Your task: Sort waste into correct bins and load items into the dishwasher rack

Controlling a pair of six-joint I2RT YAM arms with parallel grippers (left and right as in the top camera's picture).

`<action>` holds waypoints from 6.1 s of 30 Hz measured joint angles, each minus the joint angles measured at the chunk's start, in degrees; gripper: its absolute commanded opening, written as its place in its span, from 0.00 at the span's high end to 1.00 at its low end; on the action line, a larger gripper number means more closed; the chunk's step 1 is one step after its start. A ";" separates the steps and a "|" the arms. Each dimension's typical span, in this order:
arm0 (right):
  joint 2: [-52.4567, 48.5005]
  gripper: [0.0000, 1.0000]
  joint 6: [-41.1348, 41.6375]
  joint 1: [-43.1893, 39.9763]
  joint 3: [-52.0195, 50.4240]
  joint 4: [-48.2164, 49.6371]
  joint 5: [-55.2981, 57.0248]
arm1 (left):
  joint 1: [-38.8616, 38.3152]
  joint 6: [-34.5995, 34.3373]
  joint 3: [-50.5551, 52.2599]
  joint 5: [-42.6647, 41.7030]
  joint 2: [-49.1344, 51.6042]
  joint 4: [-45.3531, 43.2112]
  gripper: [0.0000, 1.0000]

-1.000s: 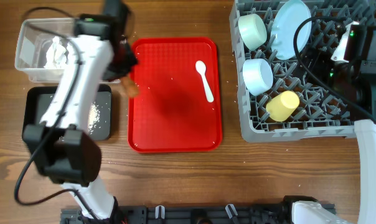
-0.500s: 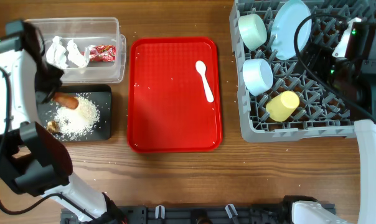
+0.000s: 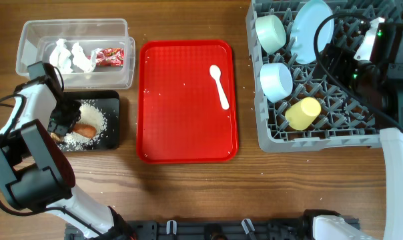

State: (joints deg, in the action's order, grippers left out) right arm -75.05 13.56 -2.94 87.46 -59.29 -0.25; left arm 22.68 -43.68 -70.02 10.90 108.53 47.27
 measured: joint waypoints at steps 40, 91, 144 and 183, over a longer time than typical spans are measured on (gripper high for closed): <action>-29.05 0.21 -2.95 22.27 0.00 27.08 -17.27 | -31.36 20.57 -9.99 -15.89 -12.85 8.22 0.00; -52.83 0.95 5.70 27.32 2.89 33.83 -6.03 | -25.51 9.44 -9.99 -6.01 -8.48 4.81 0.00; -26.75 0.31 -31.71 -5.75 -3.56 9.57 -1.16 | -25.51 9.44 -9.99 -5.99 -8.68 4.81 0.00; 16.90 0.00 -24.35 -2.86 -0.46 6.49 -19.91 | -25.51 9.03 -9.99 -6.01 -8.68 4.85 0.00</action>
State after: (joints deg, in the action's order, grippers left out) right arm -58.15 -10.79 -5.80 87.00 -52.80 -20.16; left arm -2.83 -34.65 -80.01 4.89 99.85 52.12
